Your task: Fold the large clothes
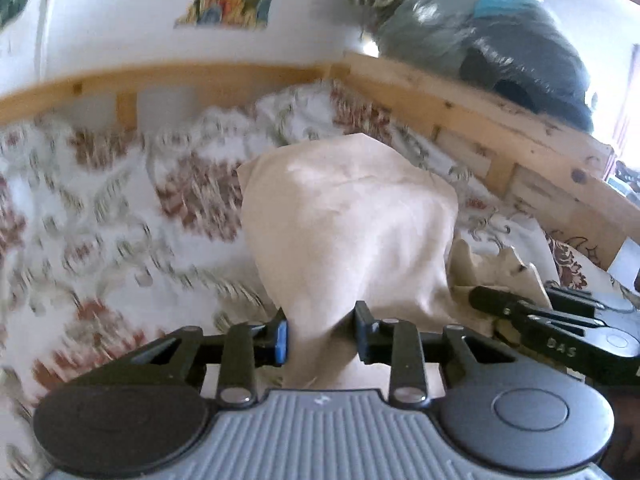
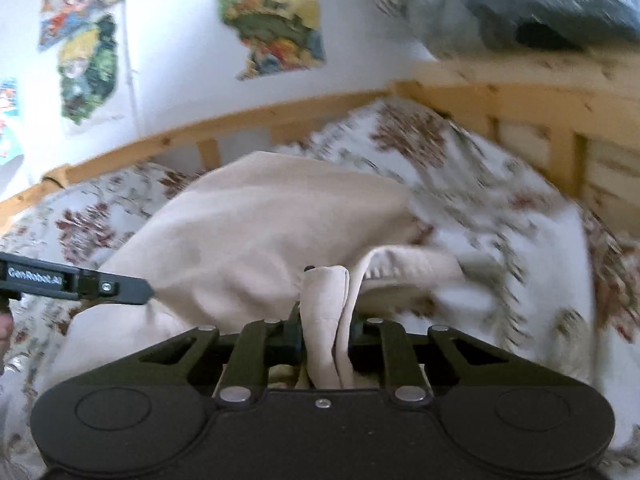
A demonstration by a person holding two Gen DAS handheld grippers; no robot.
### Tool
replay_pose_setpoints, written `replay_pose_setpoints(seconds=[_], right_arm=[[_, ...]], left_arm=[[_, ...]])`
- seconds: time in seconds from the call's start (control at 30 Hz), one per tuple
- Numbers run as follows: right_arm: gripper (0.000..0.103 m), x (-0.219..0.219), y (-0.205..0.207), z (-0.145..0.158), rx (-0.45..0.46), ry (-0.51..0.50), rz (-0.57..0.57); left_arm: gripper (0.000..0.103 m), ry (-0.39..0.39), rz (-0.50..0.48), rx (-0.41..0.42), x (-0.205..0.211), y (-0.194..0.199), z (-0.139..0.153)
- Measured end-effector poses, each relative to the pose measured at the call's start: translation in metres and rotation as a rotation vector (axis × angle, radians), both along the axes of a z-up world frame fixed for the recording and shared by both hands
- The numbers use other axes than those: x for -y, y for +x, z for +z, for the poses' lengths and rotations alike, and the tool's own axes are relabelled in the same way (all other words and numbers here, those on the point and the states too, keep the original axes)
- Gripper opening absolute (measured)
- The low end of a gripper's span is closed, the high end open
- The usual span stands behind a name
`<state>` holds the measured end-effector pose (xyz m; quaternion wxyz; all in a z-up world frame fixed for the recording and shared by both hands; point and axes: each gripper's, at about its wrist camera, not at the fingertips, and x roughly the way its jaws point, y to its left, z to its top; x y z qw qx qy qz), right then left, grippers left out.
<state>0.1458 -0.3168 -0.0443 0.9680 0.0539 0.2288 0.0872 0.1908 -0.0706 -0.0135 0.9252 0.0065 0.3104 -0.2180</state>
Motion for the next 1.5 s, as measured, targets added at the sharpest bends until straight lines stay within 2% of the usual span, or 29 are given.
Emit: replay_pose_setpoints(seconds=[0.07,0.2,0.33,0.4,0.47,0.53,0.57,0.63,0.67,0.73,0.8,0.87,0.97,1.13,1.2,1.3,1.5], right_arm=[[0.018,-0.016,0.007,0.005,0.037,-0.035,0.028],[0.018,-0.057,0.033,0.013,0.094,-0.035,0.069],[0.018,-0.101,0.063,0.017,0.124,0.011,0.112],[0.019,-0.120,0.079,0.011,0.088,0.022,0.129],[0.023,-0.130,0.092,-0.001,0.016,0.020,0.126],[0.033,-0.129,0.101,-0.014,-0.036,-0.001,0.097],[0.037,-0.125,0.102,-0.018,-0.049,-0.003,0.088],[0.052,-0.113,0.103,-0.024,-0.080,0.020,0.076],[0.054,-0.108,0.102,-0.026,-0.092,0.026,0.073],[0.067,-0.101,0.096,-0.028,-0.097,0.021,0.057],[0.068,-0.094,0.090,-0.025,-0.094,0.042,0.045],[0.076,-0.088,0.081,-0.022,-0.066,0.042,0.032],[0.086,-0.081,0.067,-0.010,-0.021,0.062,0.018],[0.099,-0.077,0.031,0.020,0.098,0.079,0.022],[0.102,-0.078,0.015,0.034,0.150,0.078,0.029],[0.102,-0.077,-0.009,0.054,0.211,0.090,0.034],[0.102,-0.073,-0.069,0.081,0.303,0.077,0.039]], left_arm=[[0.032,0.010,0.019,0.031,-0.010,0.002,0.007],[0.031,0.033,0.097,0.061,-0.044,0.015,0.015],[0.032,0.050,0.192,0.043,-0.090,0.036,0.018],[0.034,0.075,0.228,0.006,-0.109,0.048,0.009],[0.037,0.087,0.264,-0.069,-0.123,0.060,-0.006],[0.041,0.065,0.308,-0.132,-0.134,0.066,-0.025],[0.044,0.049,0.326,-0.134,-0.137,0.064,-0.029],[0.050,0.020,0.336,-0.131,-0.137,0.062,-0.032],[0.054,0.023,0.337,-0.130,-0.133,0.062,-0.032],[0.062,0.067,0.333,-0.124,-0.124,0.062,-0.029],[0.073,0.091,0.331,-0.116,-0.118,0.054,-0.026],[0.088,0.083,0.346,-0.101,-0.115,0.046,-0.021],[0.097,0.070,0.383,-0.047,-0.109,0.024,-0.005],[0.102,0.102,0.392,0.037,-0.095,-0.014,0.029],[0.102,0.108,0.390,0.068,-0.090,-0.031,0.044],[0.102,0.090,0.390,0.113,-0.090,-0.057,0.062],[0.102,0.070,0.398,0.155,-0.095,-0.109,0.078]])
